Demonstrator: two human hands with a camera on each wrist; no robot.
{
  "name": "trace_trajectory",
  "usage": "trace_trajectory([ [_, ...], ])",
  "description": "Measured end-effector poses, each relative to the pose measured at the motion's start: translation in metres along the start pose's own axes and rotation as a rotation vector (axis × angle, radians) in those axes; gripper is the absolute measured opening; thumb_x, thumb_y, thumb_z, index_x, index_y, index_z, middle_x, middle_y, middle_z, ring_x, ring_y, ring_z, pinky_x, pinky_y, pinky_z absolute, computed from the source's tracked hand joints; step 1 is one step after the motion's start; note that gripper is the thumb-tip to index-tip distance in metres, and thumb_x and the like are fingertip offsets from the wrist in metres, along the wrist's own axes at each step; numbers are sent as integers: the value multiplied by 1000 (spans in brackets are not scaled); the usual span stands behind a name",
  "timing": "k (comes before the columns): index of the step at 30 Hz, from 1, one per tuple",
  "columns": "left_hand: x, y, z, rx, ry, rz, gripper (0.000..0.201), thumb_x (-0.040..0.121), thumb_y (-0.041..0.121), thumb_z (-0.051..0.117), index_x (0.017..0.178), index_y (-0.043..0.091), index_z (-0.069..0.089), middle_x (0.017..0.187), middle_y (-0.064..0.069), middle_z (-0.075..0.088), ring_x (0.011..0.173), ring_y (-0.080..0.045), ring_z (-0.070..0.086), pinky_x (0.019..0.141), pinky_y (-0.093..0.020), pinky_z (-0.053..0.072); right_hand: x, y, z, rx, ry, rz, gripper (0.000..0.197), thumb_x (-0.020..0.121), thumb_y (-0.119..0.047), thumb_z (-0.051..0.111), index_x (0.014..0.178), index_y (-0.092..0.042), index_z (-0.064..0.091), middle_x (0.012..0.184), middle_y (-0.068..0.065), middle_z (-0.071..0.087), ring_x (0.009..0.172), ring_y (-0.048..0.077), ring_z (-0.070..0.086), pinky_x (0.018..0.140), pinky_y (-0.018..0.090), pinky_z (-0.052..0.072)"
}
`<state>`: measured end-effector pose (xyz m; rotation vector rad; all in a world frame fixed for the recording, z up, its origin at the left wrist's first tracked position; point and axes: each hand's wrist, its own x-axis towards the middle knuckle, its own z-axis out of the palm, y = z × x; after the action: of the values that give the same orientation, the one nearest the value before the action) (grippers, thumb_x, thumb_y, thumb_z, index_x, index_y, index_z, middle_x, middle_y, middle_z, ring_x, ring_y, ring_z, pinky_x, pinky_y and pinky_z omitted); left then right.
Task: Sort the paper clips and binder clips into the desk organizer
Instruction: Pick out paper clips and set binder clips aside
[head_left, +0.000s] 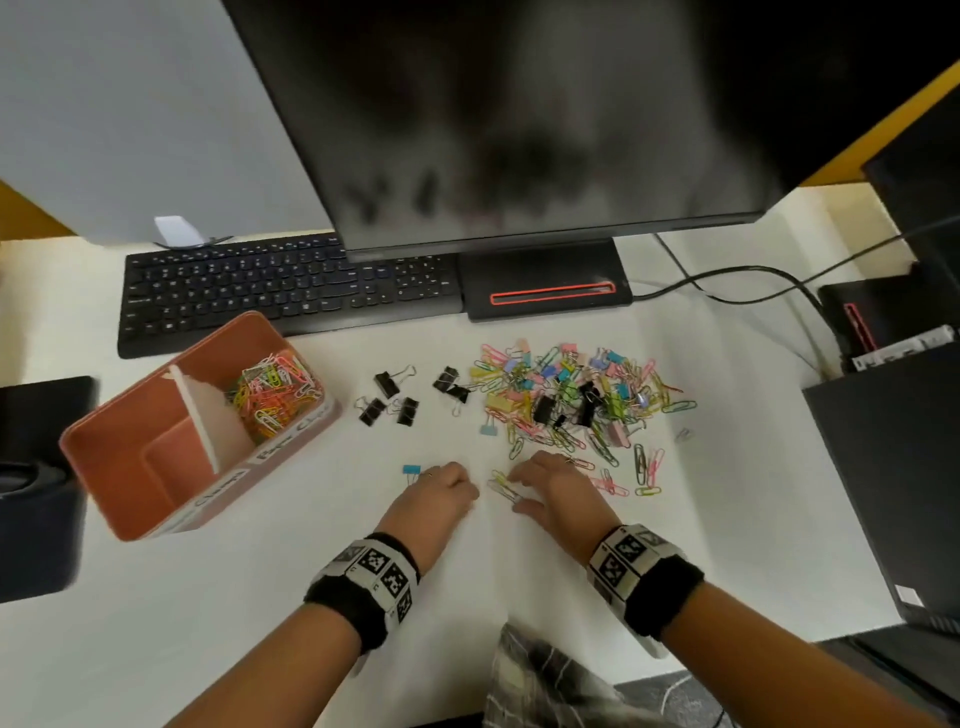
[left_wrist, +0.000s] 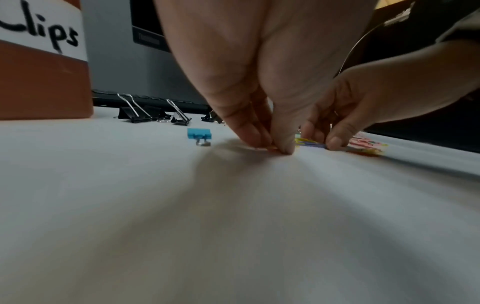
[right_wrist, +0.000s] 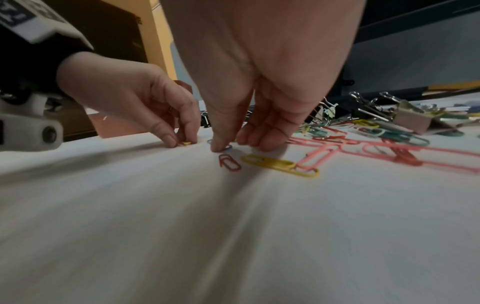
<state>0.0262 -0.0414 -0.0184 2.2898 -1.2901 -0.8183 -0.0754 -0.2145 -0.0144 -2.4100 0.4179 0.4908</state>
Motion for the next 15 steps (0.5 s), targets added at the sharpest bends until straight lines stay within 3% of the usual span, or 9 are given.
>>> trace_trajectory([
  [3, 6, -6, 1, 31, 28, -21, 19, 74, -3, 64, 90, 9, 65, 84, -10, 61, 77, -28, 60, 66, -35, 55, 10, -1, -2, 16, -6, -3, 19, 88, -19, 59, 105, -14, 64, 101, 7, 62, 98, 24, 54, 84, 30, 40],
  [6, 9, -4, -1, 38, 57, -24, 16, 69, -3, 69, 78, 9, 63, 72, -9, 60, 65, -28, 61, 55, -33, 54, 17, -2, -7, -8, -24, -37, 14, 87, -18, 57, 95, -15, 67, 97, 6, 64, 91, 20, 57, 80, 27, 44],
  [10, 10, 3, -4, 94, 18, -96, 26, 59, -7, 70, 74, 11, 59, 71, -8, 58, 62, -26, 59, 54, -29, 49, 23, 0, -10, 15, -50, -68, 12, 82, -12, 58, 89, -13, 68, 95, 5, 63, 88, 17, 56, 72, 19, 35],
  [13, 11, 2, -2, 143, 23, -131, 44, 40, -8, 77, 74, 15, 61, 68, -2, 59, 57, -20, 60, 49, -21, 49, 26, 4, -16, 40, -85, -79, 10, 81, -8, 58, 88, -10, 65, 85, 4, 62, 79, 17, 54, 70, 25, 44],
  [15, 12, 2, -4, 75, 61, -145, 28, 61, -5, 71, 84, 9, 65, 78, -9, 62, 71, -27, 63, 60, -27, 53, 24, 7, -22, 70, -61, -111, 16, 83, -5, 56, 96, -10, 64, 81, -2, 57, 77, 15, 52, 72, 28, 48],
])
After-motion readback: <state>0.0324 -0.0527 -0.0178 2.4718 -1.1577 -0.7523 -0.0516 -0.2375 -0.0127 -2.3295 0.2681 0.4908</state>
